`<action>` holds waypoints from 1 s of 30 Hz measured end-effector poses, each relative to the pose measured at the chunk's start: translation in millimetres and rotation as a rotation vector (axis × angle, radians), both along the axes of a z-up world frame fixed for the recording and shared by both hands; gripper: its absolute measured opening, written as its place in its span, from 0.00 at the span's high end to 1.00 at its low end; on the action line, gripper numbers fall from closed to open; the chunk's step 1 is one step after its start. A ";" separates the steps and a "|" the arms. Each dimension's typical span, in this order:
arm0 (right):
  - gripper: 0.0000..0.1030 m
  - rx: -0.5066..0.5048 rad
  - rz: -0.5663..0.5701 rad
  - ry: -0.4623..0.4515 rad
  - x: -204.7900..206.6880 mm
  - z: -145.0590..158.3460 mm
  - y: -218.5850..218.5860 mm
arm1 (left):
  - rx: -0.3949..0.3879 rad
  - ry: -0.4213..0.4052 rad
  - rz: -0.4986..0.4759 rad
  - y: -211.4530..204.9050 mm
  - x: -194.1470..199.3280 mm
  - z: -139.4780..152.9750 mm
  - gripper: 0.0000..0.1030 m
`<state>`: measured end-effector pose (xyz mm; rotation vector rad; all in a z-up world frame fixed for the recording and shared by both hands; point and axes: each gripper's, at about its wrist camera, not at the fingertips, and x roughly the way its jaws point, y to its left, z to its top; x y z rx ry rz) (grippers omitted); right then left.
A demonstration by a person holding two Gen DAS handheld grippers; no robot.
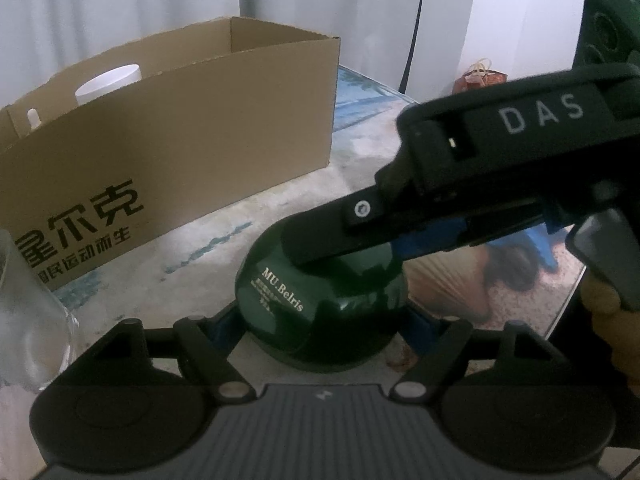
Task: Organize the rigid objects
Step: 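Lift the green jar with the right gripper and carry it over the box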
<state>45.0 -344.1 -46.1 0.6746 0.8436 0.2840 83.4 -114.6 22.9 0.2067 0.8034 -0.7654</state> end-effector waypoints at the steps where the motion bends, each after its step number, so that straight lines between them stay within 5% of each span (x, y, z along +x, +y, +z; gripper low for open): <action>1: 0.36 0.000 -0.001 0.000 0.0 -0.1 0.0 | -0.001 0.000 0.000 0.0 0.1 0.3 0.21; 21: 0.36 -0.030 0.010 -0.087 -17.7 29.1 6.1 | -0.023 -0.077 0.020 13.9 -24.4 26.6 0.22; 30: 0.36 -0.086 0.028 -0.190 -31.3 65.8 17.6 | -0.059 -0.164 0.041 25.9 -35.3 59.4 0.22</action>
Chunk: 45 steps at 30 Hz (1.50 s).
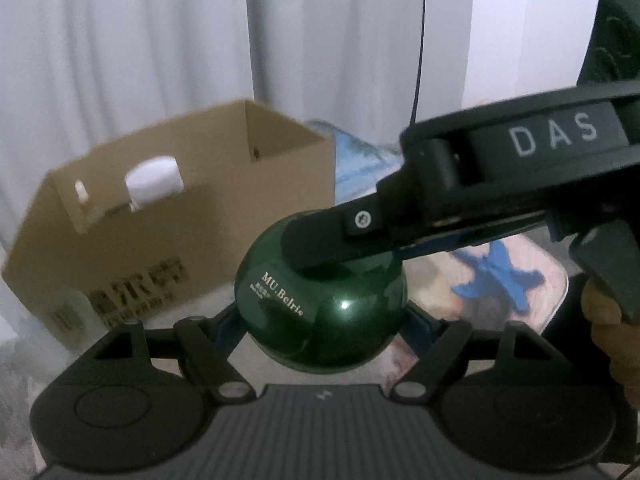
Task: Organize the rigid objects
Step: 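Lift the green jar with the right gripper and carry it over the box, then lower the green jar into the box and open the right gripper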
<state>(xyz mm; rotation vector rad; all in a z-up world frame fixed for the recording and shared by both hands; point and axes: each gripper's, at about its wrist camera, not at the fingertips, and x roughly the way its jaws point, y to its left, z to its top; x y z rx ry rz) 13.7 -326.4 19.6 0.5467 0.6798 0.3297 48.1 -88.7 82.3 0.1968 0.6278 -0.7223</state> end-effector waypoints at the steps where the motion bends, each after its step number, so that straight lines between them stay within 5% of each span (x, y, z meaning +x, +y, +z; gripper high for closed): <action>1: 0.36 -0.007 0.002 -0.016 0.1 6.2 0.9 | -0.003 -0.013 0.002 0.6 0.6 5.3 0.22; 15: 0.36 -0.118 0.042 -0.181 61.2 87.3 -14.2 | -0.027 -0.116 0.033 -14.9 70.5 78.6 0.22; 31: 0.36 -0.187 0.186 0.088 241.0 55.9 -61.9 | 0.001 0.223 0.106 -60.0 219.4 35.0 0.22; 36: 0.35 -0.265 0.223 0.116 260.6 46.6 -54.4 | 0.032 0.276 0.102 -65.3 235.8 26.8 0.22; 45: 0.34 -0.246 0.231 0.082 266.3 45.8 -59.8 | 0.122 0.337 0.087 -76.6 245.2 23.2 0.22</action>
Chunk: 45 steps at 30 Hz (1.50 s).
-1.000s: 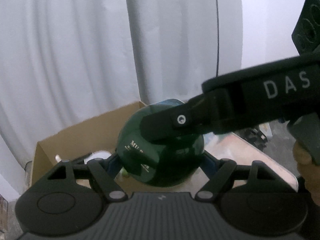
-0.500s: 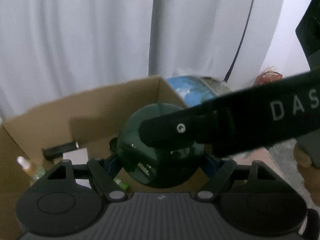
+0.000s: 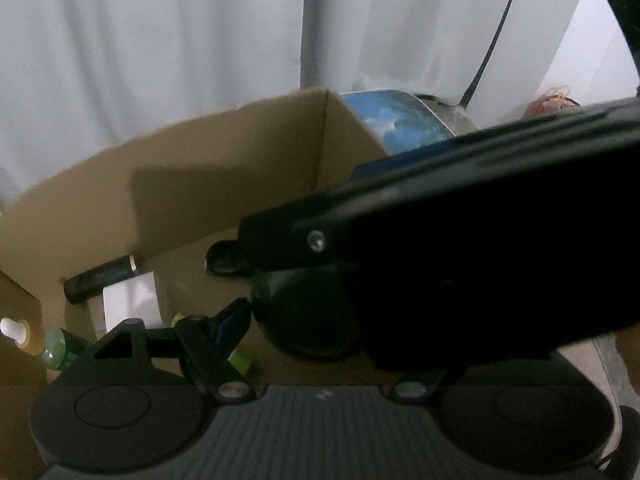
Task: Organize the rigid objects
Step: 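Lower the green jar into the box and open the right gripper, then push the green jar toward the box corner with the right gripper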
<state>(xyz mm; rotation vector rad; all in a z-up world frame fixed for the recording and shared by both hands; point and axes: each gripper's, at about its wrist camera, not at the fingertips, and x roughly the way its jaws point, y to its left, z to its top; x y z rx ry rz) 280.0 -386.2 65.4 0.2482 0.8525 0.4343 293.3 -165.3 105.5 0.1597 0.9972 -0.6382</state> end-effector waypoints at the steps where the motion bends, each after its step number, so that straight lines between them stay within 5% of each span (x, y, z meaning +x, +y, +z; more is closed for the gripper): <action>1: 0.34 0.004 0.000 -0.001 0.3 -0.3 -0.9 | 0.005 -0.005 0.003 0.0 0.1 1.2 0.22; 13: 0.34 0.024 -0.043 -0.039 -13.9 9.8 -6.9 | -0.037 -0.060 0.018 15.4 -17.5 24.3 0.22; 27: 0.35 -0.039 -0.103 -0.105 -67.2 54.6 -2.7 | -0.226 -0.183 0.116 94.7 -72.2 81.2 0.24; 37: 0.41 -0.089 -0.114 -0.094 -84.8 65.9 14.8 | -0.291 -0.237 0.214 154.3 -105.0 79.7 0.24; 45: 0.53 -0.197 -0.092 0.016 -63.4 38.4 53.9 | -0.322 -0.242 0.248 173.8 -97.9 70.9 0.24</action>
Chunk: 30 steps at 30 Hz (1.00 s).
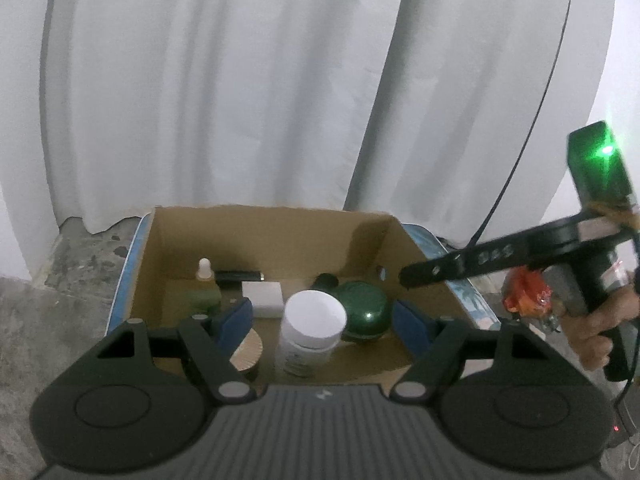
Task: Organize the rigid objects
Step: 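Push the green jar toward the box corner with the right gripper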
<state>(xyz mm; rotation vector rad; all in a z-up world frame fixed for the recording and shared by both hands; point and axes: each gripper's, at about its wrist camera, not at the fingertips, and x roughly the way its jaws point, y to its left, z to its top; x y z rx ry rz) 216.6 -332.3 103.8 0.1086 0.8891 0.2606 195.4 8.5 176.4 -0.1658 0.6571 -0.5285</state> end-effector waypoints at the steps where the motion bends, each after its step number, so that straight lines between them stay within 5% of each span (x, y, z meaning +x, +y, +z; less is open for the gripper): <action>1: 0.54 -0.023 -0.003 0.016 4.9 -4.8 4.1 | -0.002 0.000 0.000 0.4 2.1 -2.0 0.24; 8: 0.55 -0.177 -0.010 0.089 39.9 -33.3 29.1 | -0.008 0.006 -0.008 2.2 19.8 -13.4 0.24; 17: 0.53 -0.458 0.198 0.089 41.3 -59.4 73.3 | -0.030 0.021 -0.011 11.9 36.3 -25.0 0.24; 30: 0.37 -0.636 0.320 0.074 53.4 -89.7 96.4 | 0.001 0.048 -0.004 12.4 53.7 -32.3 0.24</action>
